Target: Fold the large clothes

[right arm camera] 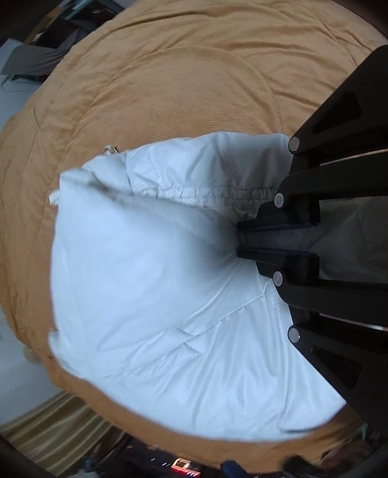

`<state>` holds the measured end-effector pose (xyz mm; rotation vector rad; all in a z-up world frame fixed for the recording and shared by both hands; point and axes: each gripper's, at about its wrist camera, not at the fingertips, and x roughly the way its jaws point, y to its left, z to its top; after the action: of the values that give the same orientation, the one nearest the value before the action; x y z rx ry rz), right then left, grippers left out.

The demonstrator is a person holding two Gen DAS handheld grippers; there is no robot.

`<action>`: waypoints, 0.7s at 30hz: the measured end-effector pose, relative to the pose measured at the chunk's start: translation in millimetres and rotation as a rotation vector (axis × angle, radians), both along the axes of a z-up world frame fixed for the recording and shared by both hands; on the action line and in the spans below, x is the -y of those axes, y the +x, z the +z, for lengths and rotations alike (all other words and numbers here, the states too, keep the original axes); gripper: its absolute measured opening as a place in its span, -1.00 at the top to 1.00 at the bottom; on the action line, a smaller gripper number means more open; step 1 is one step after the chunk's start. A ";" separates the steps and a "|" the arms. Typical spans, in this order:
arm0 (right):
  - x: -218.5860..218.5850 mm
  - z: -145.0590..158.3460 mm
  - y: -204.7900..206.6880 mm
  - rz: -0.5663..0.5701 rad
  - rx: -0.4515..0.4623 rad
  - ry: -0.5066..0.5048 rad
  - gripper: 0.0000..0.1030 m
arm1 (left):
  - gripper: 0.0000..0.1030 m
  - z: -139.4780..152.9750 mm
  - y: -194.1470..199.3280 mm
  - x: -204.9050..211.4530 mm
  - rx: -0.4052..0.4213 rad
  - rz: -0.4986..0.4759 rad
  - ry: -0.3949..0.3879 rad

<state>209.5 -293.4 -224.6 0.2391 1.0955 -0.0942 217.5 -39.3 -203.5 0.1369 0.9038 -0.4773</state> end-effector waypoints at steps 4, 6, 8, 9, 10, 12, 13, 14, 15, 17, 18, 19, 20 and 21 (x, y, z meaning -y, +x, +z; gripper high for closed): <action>-21.8 32.8 -41.2 0.066 0.121 -0.049 0.75 | -0.99 -39.8 3.2 -5.2 -0.140 0.019 -0.038; -38.2 35.1 -58.2 0.139 0.128 -0.095 0.74 | -0.99 -43.4 -0.1 -5.4 -0.165 0.006 -0.059; -50.8 10.9 -65.0 0.206 0.012 -0.170 0.72 | -0.99 -43.7 -3.5 -1.8 -0.160 -0.013 -0.044; -52.1 -0.2 -66.9 0.212 -0.022 -0.200 0.72 | -0.99 -44.5 -4.0 2.0 -0.168 -0.027 -0.040; -51.5 -7.3 -69.4 0.208 -0.046 -0.217 0.72 | -0.99 -44.3 -4.3 2.7 -0.182 -0.040 -0.038; -49.3 -0.5 -70.8 0.186 -0.056 -0.207 0.72 | -0.99 -41.4 -11.6 4.9 -0.183 -0.060 -0.008; -48.3 8.6 -70.4 0.174 -0.055 -0.197 0.71 | -0.99 -35.6 -16.0 5.7 -0.164 -0.067 0.032; -47.5 18.0 -68.6 0.161 -0.065 -0.191 0.62 | -0.99 -29.4 -19.6 6.5 -0.152 -0.071 0.069; -47.0 24.3 -66.6 0.146 -0.085 -0.186 0.31 | -0.99 -24.8 -21.0 7.5 -0.152 -0.072 0.099; -47.0 35.5 -62.6 0.100 -0.156 -0.178 -0.66 | -1.00 -17.5 -24.9 7.8 -0.211 -0.071 0.141; -47.9 37.7 -61.8 0.084 -0.196 -0.188 -1.00 | -1.00 -17.2 -25.9 6.6 -0.272 -0.067 0.135; -49.9 39.8 -62.3 0.075 -0.234 -0.197 -0.99 | -1.00 -20.3 -25.7 3.6 -0.355 -0.058 0.124; -54.8 39.5 -64.8 0.087 -0.272 -0.210 -0.99 | -1.00 -26.1 -25.5 -0.9 -0.465 -0.036 0.119; -59.7 41.4 -68.0 0.095 -0.322 -0.238 -0.99 | -0.99 -28.0 -25.5 -6.6 -0.544 -0.001 0.122</action>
<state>141.4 -233.7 -183.2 -0.0451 1.4010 -0.1813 192.0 -32.7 -231.5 0.1198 1.4665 -0.4681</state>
